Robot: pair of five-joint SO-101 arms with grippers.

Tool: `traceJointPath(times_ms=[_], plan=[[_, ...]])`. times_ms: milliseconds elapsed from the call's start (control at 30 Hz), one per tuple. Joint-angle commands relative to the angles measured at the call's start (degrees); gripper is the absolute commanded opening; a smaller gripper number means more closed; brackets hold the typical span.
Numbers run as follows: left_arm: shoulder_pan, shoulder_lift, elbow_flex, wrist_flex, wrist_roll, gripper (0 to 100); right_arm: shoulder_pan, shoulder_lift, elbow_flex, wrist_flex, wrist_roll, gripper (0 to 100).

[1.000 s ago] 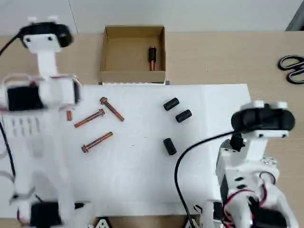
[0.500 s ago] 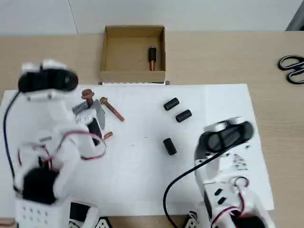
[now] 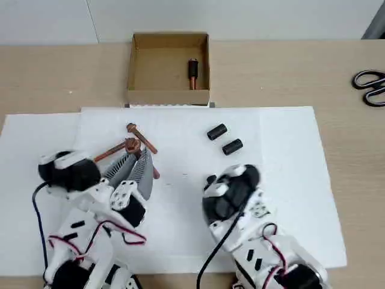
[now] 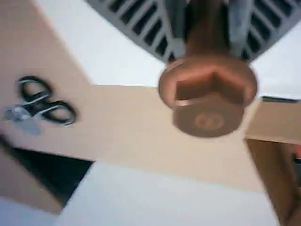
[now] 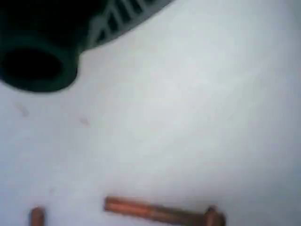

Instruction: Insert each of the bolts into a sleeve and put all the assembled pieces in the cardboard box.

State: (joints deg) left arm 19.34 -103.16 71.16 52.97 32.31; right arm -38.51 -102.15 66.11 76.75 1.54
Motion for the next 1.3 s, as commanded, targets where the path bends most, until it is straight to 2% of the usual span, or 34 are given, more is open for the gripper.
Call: traceJointPath(times_ms=[0,300,567,900,1100,1267], plan=[[1.23,-0.97,-0.13,-2.11,2.37,1,-3.12,-0.48,0.18,-1.80,0.53,0.3],[9.67,-0.97,-3.12,-1.76,2.64,1,-7.34,-0.48,2.99,-1.98,0.26,0.3],[13.80,-0.97,-2.86,-1.32,2.64,1,-8.04,-0.48,5.54,-7.96,0.53,0.3],[15.03,-0.97,-2.86,3.43,2.64,1,-8.04,-0.48,5.89,-11.47,0.62,0.3],[15.21,-0.88,-1.27,2.20,2.64,1,-8.04,-0.48,5.89,-11.30,0.62,0.3],[14.95,-0.88,-1.10,-2.55,2.64,1,-8.04,-0.48,5.80,-11.12,0.62,0.3]])
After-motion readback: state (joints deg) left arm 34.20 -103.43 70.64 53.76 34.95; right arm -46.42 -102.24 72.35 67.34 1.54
